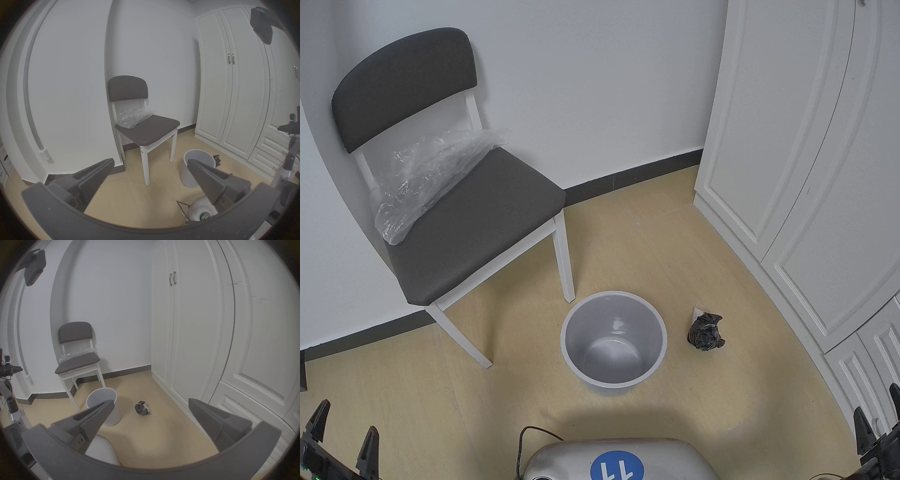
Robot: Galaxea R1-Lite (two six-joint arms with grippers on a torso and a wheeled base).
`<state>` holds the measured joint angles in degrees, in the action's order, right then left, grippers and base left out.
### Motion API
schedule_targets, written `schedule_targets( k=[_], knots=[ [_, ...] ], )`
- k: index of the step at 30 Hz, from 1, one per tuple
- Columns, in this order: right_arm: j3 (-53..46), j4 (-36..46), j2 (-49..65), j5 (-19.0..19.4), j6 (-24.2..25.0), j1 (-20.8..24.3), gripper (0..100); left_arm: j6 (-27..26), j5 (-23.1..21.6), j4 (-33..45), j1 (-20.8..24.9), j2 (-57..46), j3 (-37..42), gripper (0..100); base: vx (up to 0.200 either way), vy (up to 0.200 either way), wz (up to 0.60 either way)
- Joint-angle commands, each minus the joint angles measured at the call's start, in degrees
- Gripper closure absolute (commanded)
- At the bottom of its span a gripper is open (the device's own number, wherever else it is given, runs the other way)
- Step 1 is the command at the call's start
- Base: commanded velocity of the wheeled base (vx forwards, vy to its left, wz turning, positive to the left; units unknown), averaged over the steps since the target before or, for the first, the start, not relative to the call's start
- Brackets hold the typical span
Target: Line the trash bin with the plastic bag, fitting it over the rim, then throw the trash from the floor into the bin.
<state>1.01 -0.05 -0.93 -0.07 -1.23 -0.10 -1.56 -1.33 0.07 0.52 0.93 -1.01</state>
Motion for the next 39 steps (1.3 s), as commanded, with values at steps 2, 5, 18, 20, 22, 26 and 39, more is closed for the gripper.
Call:
schedule_targets(
  k=[2, 5, 18, 20, 22, 26, 39],
  knots=[
    [-0.92, 0.05, 0.93, -0.10, 2.11, 0.10, 0, -0.02, -0.17, -0.07, 0.00, -0.93, 1.01, 0, 0.000, 0.000, 0.00],
    [-0.84, -0.04, 0.93, -0.28, 2.81, 0.10, 0, 2.09, 0.45, 0.10, 0.00, -0.93, 0.92, 0, 0.000, 0.000, 0.00],
    [-0.84, -0.39, 0.93, 0.51, -0.70, 0.01, 0, -0.29, -0.17, -0.42, -0.08, -0.93, 1.01, 0, 0.000, 0.000, 0.00],
    [0.48, -2.68, 0.93, 1.13, 0.09, 0.19, 0, -0.02, -0.25, -0.42, -0.08, -0.93, 1.01, 0, 0.000, 0.000, 0.00],
    [6.20, -9.00, 0.40, 2.62, 6.42, 0.36, 0, 0.07, -0.25, -0.42, -0.08, -0.93, 1.01, 0, 0.000, 0.000, 0.00],
    [12.26, -5.49, -2.06, 5.43, 6.33, -0.87, 0, 0.15, -0.25, -0.42, -0.08, -0.93, 1.01, 0, 0.000, 0.000, 0.00],
    [21.75, -9.88, -23.68, 5.79, 3.08, -0.61, 0, -4.24, -2.71, -1.13, 2.02, 12.52, -14.90, 0, 0.000, 0.000, 0.00]
  ],
)
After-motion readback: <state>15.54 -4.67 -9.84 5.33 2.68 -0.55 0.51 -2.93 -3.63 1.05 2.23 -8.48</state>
